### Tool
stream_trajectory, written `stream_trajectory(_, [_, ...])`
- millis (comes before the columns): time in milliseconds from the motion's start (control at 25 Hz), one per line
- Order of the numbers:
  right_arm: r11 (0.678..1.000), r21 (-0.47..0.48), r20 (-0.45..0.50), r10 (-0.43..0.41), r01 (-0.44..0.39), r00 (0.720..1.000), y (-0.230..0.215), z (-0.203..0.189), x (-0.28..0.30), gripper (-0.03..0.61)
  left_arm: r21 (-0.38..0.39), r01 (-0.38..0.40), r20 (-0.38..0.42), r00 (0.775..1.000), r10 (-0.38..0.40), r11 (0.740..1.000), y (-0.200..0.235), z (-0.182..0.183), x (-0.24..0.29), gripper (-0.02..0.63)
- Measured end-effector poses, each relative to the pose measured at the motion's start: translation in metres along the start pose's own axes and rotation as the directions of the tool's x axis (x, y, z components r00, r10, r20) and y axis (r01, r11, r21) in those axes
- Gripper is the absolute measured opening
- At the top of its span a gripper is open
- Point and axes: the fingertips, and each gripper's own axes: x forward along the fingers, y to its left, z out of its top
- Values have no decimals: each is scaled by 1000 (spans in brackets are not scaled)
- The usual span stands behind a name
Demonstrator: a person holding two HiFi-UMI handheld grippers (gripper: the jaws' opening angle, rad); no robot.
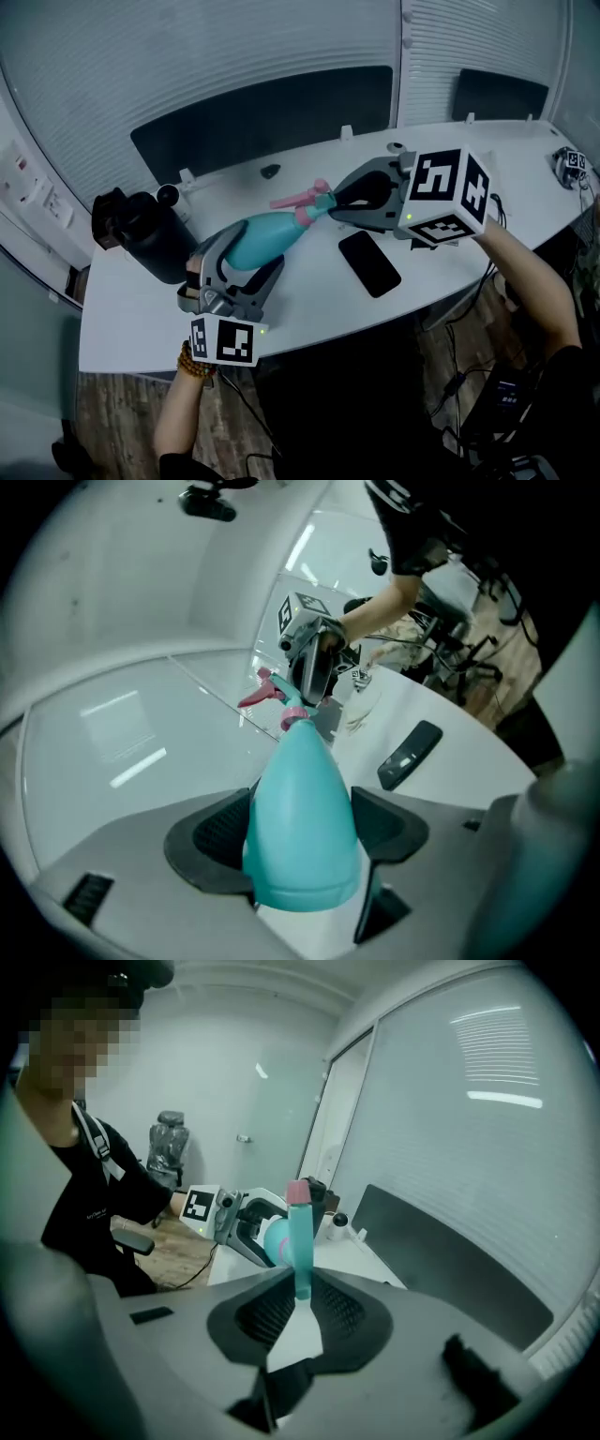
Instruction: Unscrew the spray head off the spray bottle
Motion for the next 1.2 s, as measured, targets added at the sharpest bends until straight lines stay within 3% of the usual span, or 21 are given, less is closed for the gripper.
stream_trajectory(160, [996,-60,-168,53,-64,984,-4,-3,5,54,-163,100,-6,995,-102,981,-13,-5,10,344])
stream_trajectory(320, [983,-83,-390,120,-165,913,-8,-19,13,54,-301,191,9,980,-198,934,-33,-12,22,344])
stream_trajectory(360, [978,-89,-432,132,-188,892,-8,-20,15,54,-357,211,24,976,-217,910,-38,-14,24,344])
stream_trajectory(440, [971,-87,-486,155,-223,860,-9,-17,19,54,-486,253,74,966,-249,836,-44,-16,28,344])
stream_trajectory(560, [968,-62,-523,175,-242,834,-15,-5,27,54,-623,292,133,954,-269,726,-45,-22,33,345])
stream_trajectory(760, [962,-77,-588,168,-261,792,-16,-2,51,54,-699,341,112,920,-374,629,-61,-42,40,345])
stream_trajectory(880, [957,-108,-639,139,-268,756,-14,-10,67,54,-717,353,81,899,-431,601,-74,-56,42,344])
stream_trajectory(1000, [951,-109,-645,153,-288,748,-9,-5,77,54,-732,369,70,877,-475,574,-77,-64,42,345])
stream_trajectory(1200, [934,-167,-710,108,-315,696,-3,5,85,54,-731,374,39,858,-512,570,-77,-70,41,345])
